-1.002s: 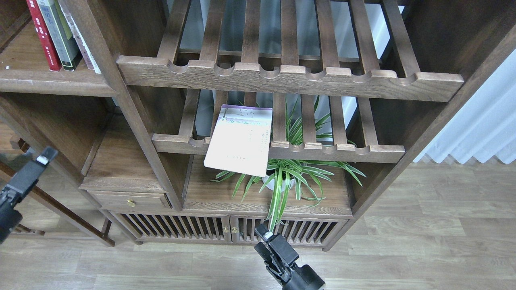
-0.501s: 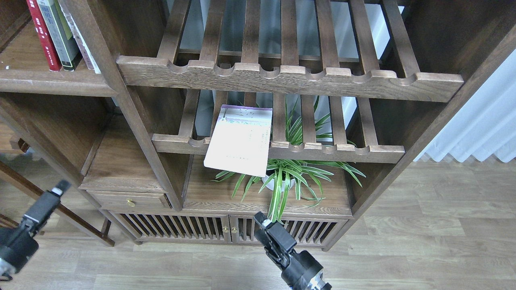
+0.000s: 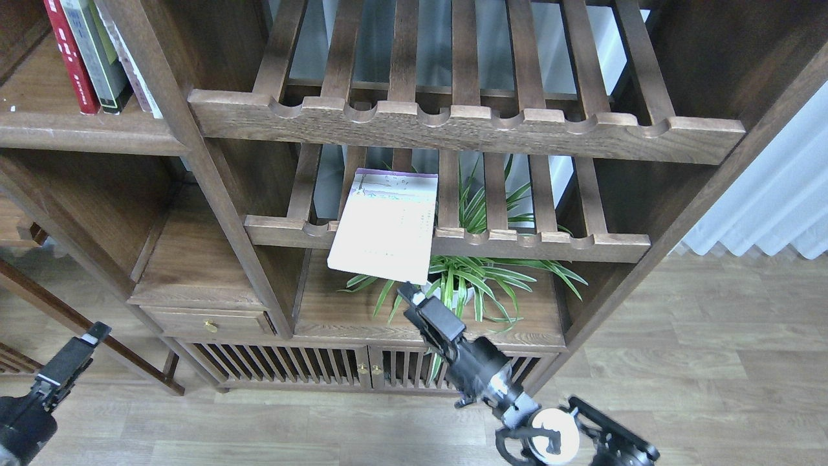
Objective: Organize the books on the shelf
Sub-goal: 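Hook the white book's lower edge with the right gripper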
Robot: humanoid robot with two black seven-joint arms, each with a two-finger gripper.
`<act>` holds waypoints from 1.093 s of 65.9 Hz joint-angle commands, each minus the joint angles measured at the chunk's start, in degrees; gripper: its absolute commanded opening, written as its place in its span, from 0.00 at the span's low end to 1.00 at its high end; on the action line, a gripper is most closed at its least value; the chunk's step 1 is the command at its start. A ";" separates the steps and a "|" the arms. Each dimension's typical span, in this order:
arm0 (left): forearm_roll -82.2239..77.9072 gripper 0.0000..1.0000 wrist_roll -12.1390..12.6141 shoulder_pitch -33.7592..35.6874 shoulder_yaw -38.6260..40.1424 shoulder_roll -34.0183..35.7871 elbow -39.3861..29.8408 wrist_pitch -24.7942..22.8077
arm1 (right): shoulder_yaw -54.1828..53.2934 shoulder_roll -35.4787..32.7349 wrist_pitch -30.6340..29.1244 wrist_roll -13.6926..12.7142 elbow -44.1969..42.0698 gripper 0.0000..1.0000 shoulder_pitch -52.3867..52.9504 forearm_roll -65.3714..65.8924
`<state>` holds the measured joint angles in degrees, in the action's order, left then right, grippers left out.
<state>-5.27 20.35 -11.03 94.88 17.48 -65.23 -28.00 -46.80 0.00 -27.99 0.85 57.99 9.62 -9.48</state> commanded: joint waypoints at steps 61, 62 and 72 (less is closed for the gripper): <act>0.97 1.00 0.04 0.05 0.57 0.18 0.63 0.00 | 2.59 0.00 6.81 -0.50 -5.17 0.92 8.75 -0.18; 1.05 1.00 0.04 0.05 0.57 0.18 0.63 0.00 | 2.59 0.00 6.81 -0.50 -5.17 0.92 8.75 -0.18; 1.05 1.00 0.13 0.05 0.57 0.18 0.63 0.00 | 2.24 0.00 7.51 -0.32 -5.17 0.87 9.01 -0.27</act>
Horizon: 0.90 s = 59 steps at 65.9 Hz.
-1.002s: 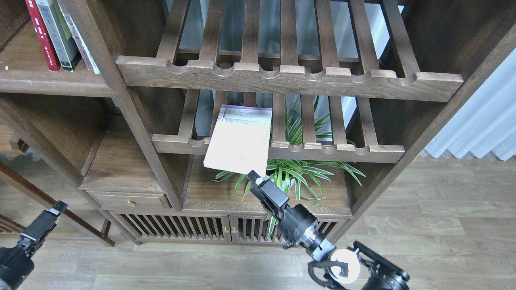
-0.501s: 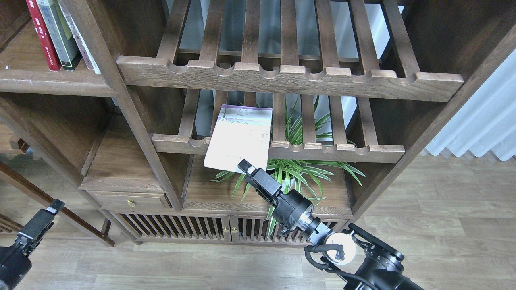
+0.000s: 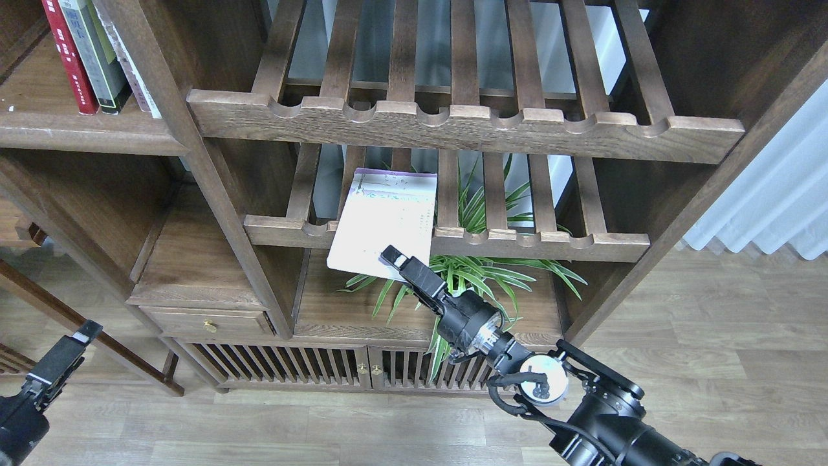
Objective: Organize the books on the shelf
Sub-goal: 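Hook the white book's lower edge with the right gripper, then pull the white book down off the middle shelf with the right gripper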
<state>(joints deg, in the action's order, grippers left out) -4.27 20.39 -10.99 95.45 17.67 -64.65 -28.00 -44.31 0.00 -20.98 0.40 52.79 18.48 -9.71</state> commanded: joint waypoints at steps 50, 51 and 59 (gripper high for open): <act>0.05 1.00 0.09 0.00 -0.09 0.00 0.22 0.00 | -0.60 0.00 -2.31 -0.22 0.91 0.05 -0.11 -1.01; 0.05 1.00 0.09 0.00 -0.09 0.00 0.22 0.00 | -0.60 0.00 -2.74 -0.22 0.91 0.05 -0.20 -1.01; 0.05 1.00 0.00 0.00 -0.53 -0.09 0.22 0.00 | -0.43 0.00 -4.33 -0.31 1.35 0.05 -0.73 -0.93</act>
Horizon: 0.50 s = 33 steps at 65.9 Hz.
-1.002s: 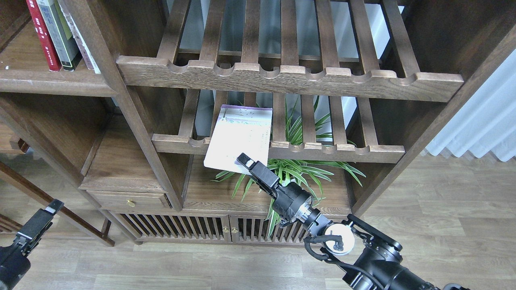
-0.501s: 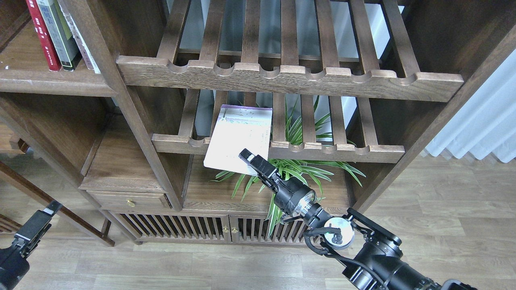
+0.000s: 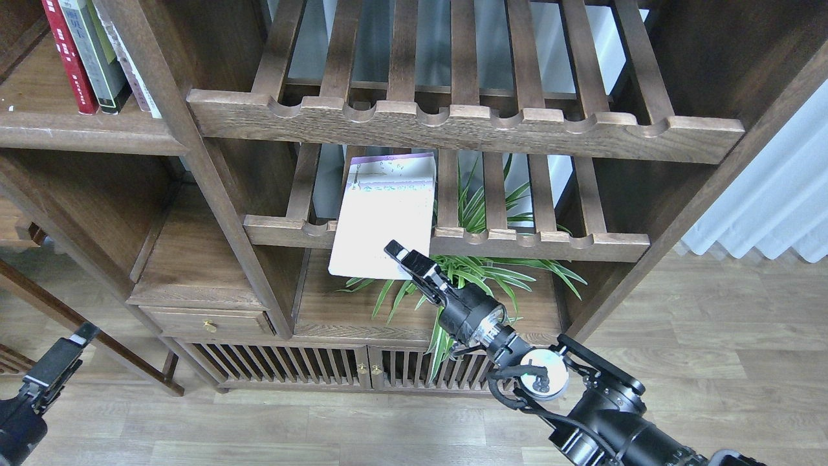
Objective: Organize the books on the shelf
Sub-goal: 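Pull the white book down off the middle shelf with the right gripper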
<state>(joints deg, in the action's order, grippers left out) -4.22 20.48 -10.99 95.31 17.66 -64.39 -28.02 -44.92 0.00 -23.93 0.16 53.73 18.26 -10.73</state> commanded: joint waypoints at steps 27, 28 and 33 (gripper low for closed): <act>3.23 1.00 -0.09 -0.61 -2.84 -0.35 -0.30 0.02 | 0.19 0.00 -4.07 -2.97 12.98 0.04 -13.77 3.07; 3.60 1.00 -0.09 -0.61 -3.02 -0.35 -0.30 0.02 | 0.19 0.00 -4.07 -3.15 13.07 0.04 -14.04 3.25; 7.19 1.00 0.00 -0.18 -6.00 -0.09 -0.21 0.02 | 0.19 0.00 -4.07 -4.46 13.07 0.04 -15.62 3.78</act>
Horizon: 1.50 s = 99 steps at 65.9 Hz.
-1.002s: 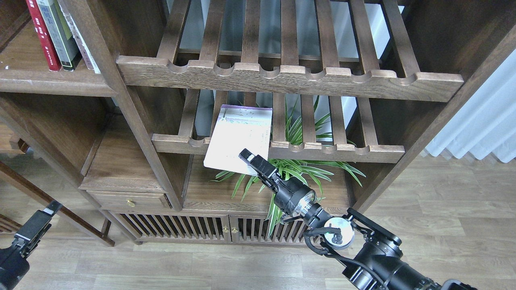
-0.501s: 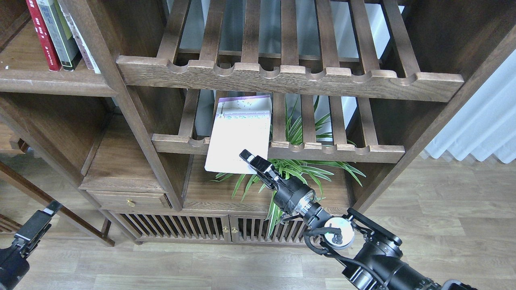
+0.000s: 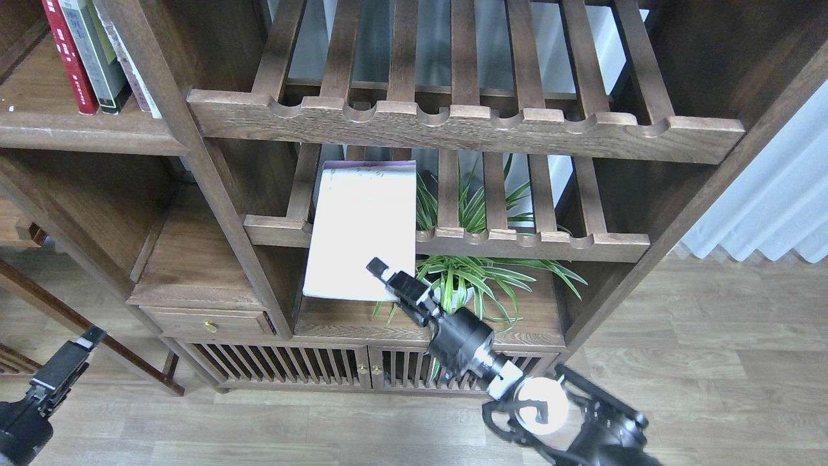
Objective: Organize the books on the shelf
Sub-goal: 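Pull the white book down off the middle shelf with the right gripper, then grip the white book with both grippers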
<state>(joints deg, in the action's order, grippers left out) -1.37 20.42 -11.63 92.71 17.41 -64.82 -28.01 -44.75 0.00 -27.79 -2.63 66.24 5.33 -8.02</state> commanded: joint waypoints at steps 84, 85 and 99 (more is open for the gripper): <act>21.76 1.00 -2.84 2.40 -30.92 0.61 -7.95 0.01 | 3.79 0.00 -0.21 -15.30 -0.76 0.05 -8.84 3.97; 21.76 1.00 -2.84 2.40 -31.09 0.61 -7.95 0.01 | 3.79 0.00 -0.21 -15.30 -0.76 0.05 -8.84 3.97; 21.67 1.00 -2.84 3.01 -33.38 -0.10 -7.86 0.01 | 3.88 0.00 -0.21 -15.39 -0.76 0.05 -8.93 4.06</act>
<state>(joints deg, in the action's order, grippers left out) 20.39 17.57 -8.84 60.27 17.57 -72.77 -28.00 -40.90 0.00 -28.01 -17.97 65.48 -3.51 -4.00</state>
